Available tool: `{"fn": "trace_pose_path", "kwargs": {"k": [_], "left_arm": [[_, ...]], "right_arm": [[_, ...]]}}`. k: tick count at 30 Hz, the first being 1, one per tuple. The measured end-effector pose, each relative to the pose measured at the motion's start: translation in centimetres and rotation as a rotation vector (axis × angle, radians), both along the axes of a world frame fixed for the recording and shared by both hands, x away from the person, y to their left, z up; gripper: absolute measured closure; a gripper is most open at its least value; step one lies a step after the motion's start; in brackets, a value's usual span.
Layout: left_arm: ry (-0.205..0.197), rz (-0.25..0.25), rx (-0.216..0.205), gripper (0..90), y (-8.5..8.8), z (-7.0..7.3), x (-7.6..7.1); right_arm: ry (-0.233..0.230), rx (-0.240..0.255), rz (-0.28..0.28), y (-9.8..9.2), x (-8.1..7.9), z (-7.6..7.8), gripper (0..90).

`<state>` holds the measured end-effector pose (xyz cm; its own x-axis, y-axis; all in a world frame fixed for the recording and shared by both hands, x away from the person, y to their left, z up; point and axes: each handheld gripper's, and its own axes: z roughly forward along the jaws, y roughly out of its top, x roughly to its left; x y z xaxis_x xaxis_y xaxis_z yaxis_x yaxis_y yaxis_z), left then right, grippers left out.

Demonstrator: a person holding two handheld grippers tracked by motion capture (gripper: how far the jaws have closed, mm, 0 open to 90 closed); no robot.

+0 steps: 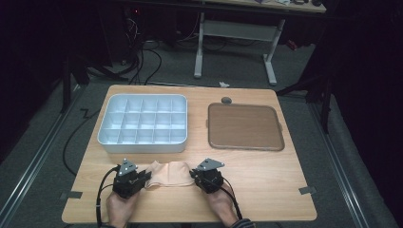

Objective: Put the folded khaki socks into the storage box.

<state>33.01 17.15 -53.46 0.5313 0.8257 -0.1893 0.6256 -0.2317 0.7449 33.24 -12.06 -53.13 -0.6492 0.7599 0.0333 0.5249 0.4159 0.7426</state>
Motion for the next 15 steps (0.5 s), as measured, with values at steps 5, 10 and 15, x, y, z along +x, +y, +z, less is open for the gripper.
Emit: {"fn": "trace_pose_path", "kwargs": {"k": [5, 10, 15], "left_arm": [[0.009, -0.015, -0.02, 79.1, 0.2, 0.3, 0.0], [-0.007, -0.025, -0.048, 79.1, 0.1, 0.9, 0.0], [-0.023, -0.047, -0.065, 79.2, -0.2, 1.8, -0.1]], "right_arm": [[0.004, 0.009, -0.001, -0.2, 0.0, 0.2, 86.6], [-0.015, 0.028, -0.01, -0.6, -0.1, 0.7, 86.7], [-0.031, 0.039, -0.012, -1.1, -0.3, 1.3, 86.7]]}}
